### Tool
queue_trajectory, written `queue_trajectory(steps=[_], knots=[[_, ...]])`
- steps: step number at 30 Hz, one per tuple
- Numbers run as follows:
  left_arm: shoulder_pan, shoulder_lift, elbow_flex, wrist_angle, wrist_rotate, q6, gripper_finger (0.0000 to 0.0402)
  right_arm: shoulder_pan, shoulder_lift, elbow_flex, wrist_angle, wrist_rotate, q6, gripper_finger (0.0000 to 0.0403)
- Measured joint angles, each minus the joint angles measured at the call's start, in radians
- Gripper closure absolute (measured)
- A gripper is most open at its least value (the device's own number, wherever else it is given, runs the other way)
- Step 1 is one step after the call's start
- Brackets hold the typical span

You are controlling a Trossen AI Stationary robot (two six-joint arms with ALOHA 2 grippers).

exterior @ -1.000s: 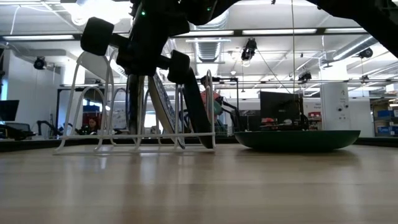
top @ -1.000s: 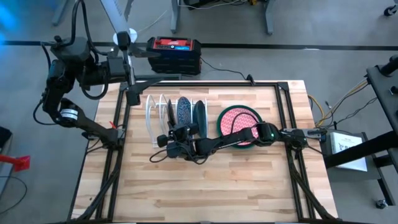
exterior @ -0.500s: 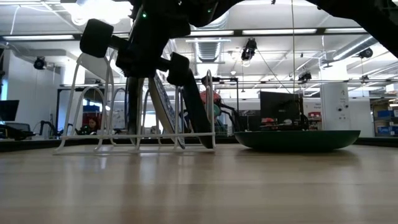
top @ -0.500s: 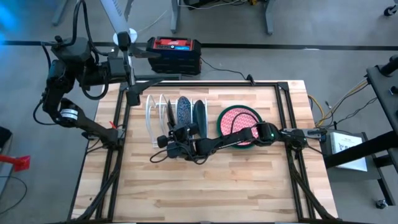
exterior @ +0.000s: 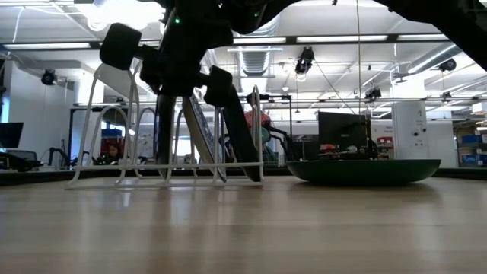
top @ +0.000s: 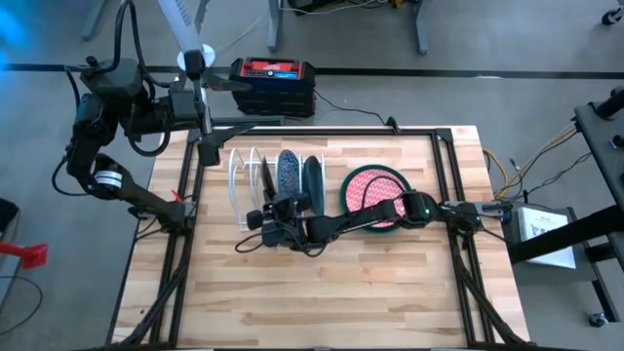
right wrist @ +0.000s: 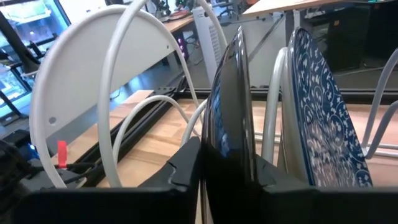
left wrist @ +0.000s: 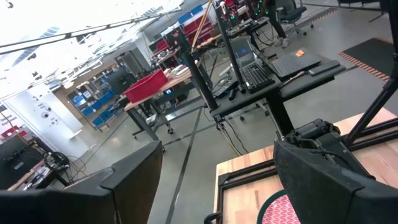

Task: Sort dishes
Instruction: Put the green patterned plate into the dish rack

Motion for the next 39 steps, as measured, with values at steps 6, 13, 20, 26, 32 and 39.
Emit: queue_trajectory(steps=[6,13,20,26,32,39], knots=[[0.0,0.0,-0.001,0.0,0.0,0.0,0.0106,0.0,-0.002,0.0,0.003,0.0,0.001,0.0336],[0.0,0.0,-0.001,0.0,0.0,0.0,0.0106,0.003,-0.002,0.008,0.004,-0.003,0.005,0.0327],[0.0,0.0,-0.001,-0.003,0.0,0.0,0.0106,0.005,-0.002,0.024,0.004,-0.006,0.021,0.0276],[0.0,0.0,-0.001,-0.008,0.0,0.0,0.0106,0.009,-0.002,0.027,0.004,-0.009,0.032,0.0232],[0.0,0.0,-0.001,-0.01,0.0,0.0,0.0106,0.018,-0.002,0.027,0.002,-0.011,0.055,0.0204],[0.0,0.0,-0.001,-0.013,0.0,-0.003,0.0106,0.03,-0.002,0.027,-0.004,-0.011,0.078,0.0195]])
